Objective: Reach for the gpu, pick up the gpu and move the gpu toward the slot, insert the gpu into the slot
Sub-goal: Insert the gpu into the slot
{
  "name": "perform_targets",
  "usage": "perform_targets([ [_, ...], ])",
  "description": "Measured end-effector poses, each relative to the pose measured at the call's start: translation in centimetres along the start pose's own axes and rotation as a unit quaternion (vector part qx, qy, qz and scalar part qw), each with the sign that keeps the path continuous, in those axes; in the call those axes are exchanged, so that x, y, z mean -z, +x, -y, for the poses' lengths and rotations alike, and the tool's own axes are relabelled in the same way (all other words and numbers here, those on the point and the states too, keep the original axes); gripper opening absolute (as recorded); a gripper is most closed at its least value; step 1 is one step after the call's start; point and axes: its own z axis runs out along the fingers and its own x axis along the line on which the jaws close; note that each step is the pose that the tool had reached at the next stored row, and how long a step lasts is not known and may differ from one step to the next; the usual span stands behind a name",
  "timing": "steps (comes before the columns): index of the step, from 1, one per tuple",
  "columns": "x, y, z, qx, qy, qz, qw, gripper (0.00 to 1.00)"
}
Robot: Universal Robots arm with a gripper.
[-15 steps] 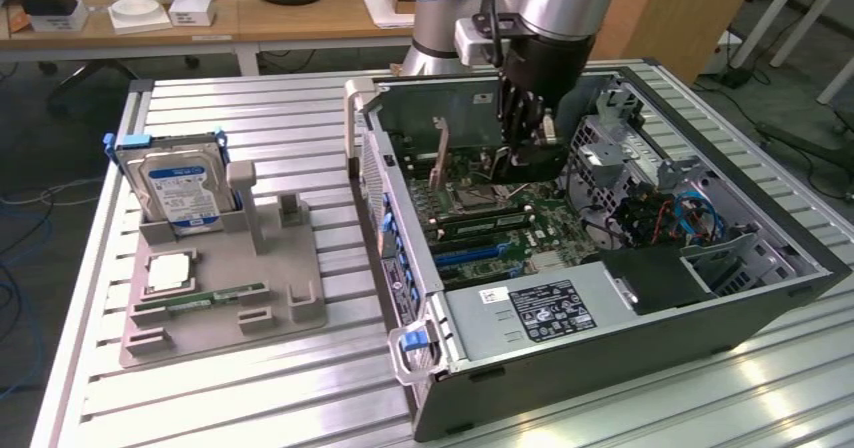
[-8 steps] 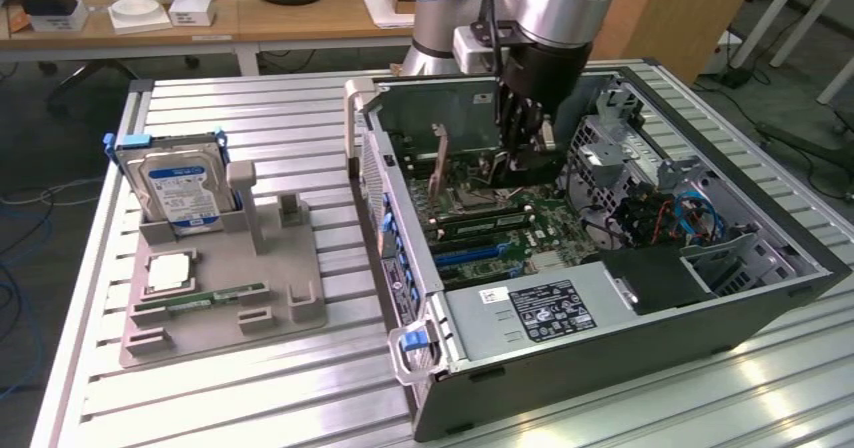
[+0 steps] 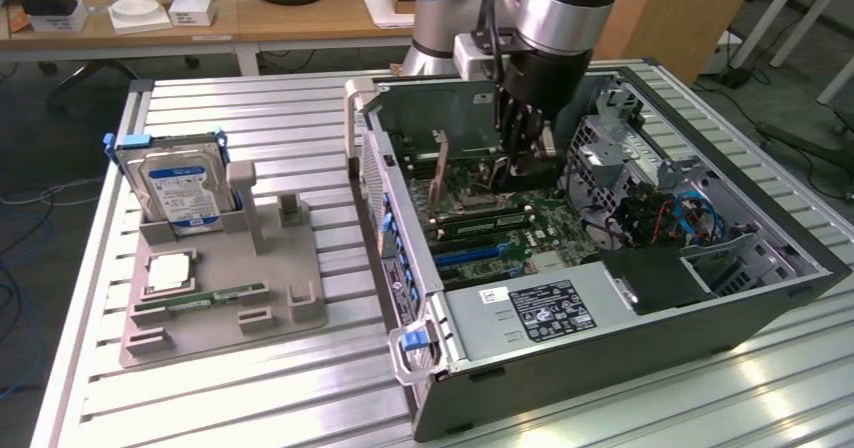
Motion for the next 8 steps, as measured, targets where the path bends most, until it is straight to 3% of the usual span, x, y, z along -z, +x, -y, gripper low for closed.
perform_targets([
  [8,-0.79,0.11,-0.01,0.001,-0.0001,-0.0001,1.0000,0.27],
])
